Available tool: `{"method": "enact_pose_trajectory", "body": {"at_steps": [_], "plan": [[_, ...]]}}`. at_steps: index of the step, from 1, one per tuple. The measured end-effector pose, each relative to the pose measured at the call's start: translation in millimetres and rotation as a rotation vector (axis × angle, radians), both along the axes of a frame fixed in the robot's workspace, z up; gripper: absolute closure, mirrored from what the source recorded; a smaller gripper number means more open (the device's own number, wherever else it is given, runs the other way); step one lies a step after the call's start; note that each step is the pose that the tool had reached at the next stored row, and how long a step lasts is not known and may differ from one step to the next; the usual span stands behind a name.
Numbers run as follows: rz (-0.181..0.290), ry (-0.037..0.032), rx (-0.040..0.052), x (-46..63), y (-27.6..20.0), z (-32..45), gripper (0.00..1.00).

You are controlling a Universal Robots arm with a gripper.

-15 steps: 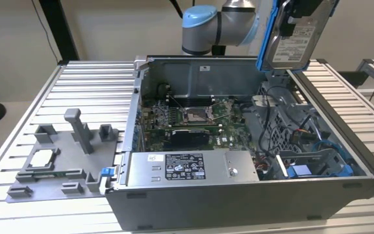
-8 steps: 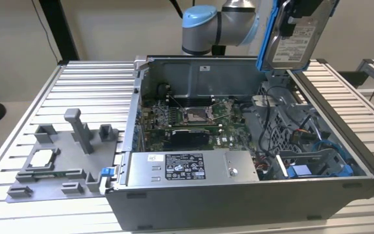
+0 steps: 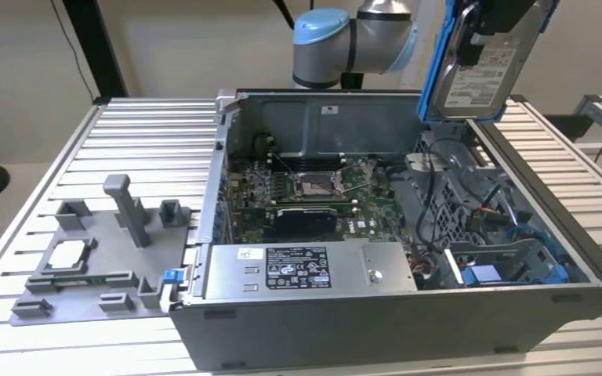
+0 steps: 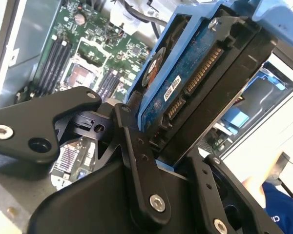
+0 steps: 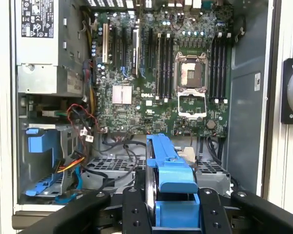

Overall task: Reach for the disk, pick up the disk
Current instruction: 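Pick up the disk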

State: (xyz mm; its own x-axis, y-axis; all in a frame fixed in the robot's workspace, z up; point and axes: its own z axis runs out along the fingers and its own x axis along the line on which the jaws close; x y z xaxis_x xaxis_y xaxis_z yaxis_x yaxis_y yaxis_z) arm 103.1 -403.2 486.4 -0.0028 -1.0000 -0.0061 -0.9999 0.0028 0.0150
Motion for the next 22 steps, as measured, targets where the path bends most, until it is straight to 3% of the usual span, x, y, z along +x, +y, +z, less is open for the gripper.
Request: {"method": "enact_pose_trajectory", "body": {"at_steps": [9,22], "plan": [[0.000,0.0000,0.0000,0.0,-20.3,-0.1,1.00],[0.000,0.0001,0.0000,-0.3,-41.8,-1.1,1.00]]}}
